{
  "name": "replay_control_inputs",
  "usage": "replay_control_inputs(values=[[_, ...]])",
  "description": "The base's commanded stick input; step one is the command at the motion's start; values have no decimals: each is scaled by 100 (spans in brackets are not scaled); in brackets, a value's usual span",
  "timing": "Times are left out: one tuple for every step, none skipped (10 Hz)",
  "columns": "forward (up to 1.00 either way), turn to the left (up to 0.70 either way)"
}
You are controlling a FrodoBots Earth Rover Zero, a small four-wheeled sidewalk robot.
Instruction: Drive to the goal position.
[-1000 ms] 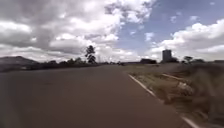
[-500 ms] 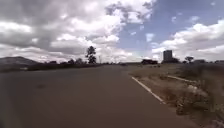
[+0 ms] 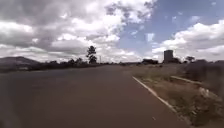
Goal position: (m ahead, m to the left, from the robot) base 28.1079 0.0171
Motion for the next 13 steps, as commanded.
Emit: replay_control_inputs(values=[[70, 0], [70, 0], [70, 0], [70, 0], [70, -28], [70, -28], [70, -28], [70, -28], [70, -28], [70, -28], [70, -8], [70, -1], [70, 0]])
